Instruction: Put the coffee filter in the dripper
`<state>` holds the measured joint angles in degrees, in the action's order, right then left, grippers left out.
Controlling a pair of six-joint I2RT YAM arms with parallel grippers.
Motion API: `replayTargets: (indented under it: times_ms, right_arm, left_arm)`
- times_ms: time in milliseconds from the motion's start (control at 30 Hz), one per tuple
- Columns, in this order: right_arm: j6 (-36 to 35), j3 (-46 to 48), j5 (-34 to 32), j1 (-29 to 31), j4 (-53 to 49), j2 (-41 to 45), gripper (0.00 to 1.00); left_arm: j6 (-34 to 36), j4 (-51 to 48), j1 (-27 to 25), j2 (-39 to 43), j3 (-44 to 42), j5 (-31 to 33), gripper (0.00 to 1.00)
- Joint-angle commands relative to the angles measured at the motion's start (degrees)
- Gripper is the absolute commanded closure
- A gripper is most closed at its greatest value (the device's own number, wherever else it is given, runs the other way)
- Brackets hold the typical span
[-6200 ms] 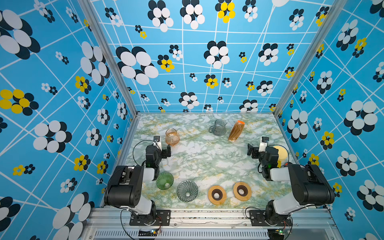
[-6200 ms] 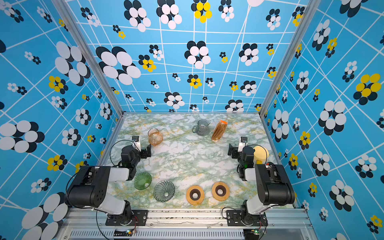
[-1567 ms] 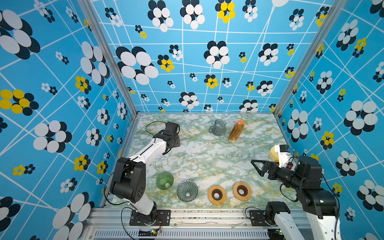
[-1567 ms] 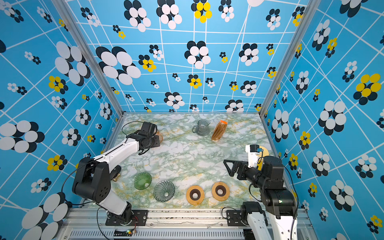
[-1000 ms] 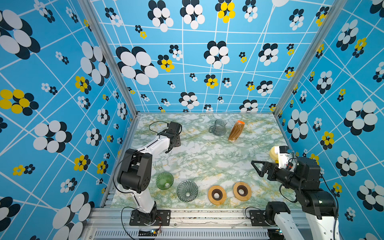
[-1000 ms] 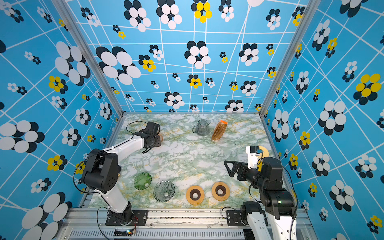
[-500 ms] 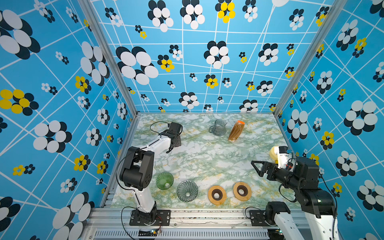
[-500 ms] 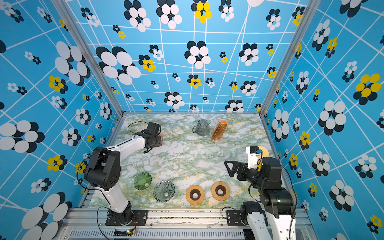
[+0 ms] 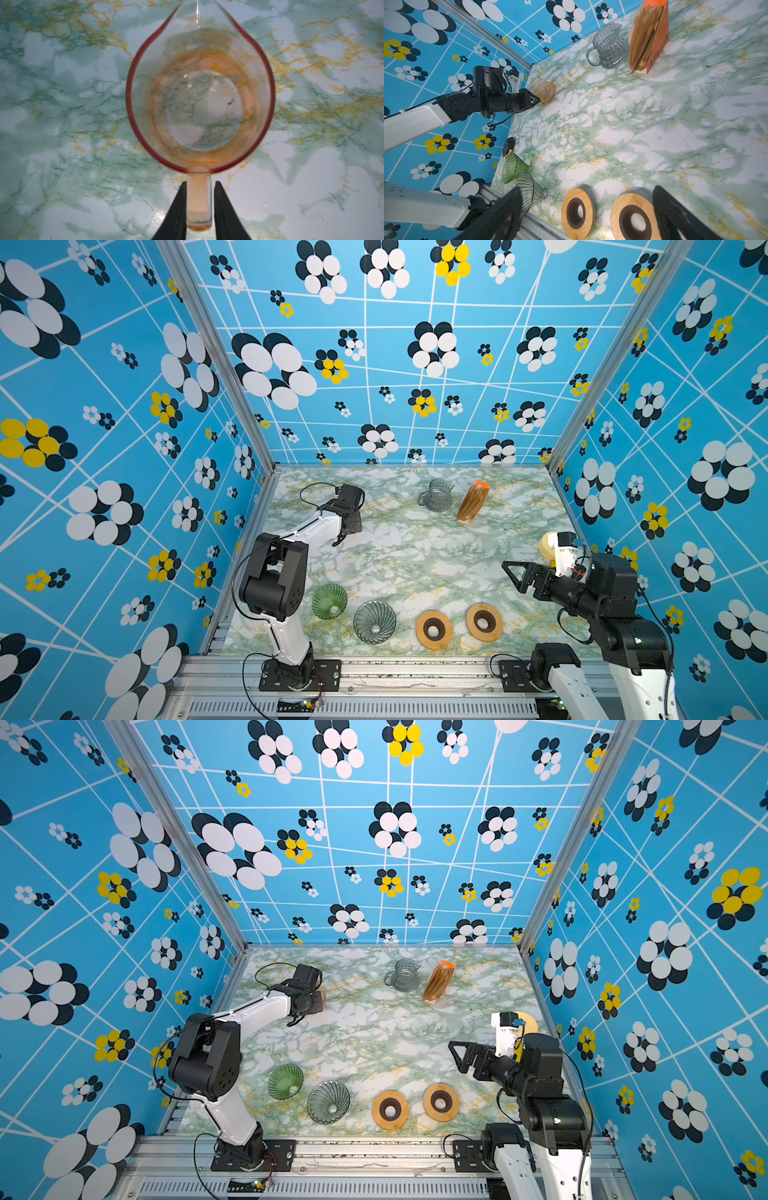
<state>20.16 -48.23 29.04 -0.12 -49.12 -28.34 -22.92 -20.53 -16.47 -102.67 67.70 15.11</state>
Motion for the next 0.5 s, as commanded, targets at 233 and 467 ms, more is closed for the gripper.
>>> replayTargets:
  times_ms: [233, 467]
  right_arm:
    - [0.32, 0.81, -0.04, 0.29, 0.38, -0.57, 0.01]
    - [-0.03, 0.11, -0.47, 0.28, -0.55, -1.06, 0.02]
  left_arm:
    - [0.39, 0.73, 0.43, 0.51, -0.27, 2.28, 0.82]
    - [1.33, 0.24, -0.73, 2.34, -1.3, 2.7, 0.82]
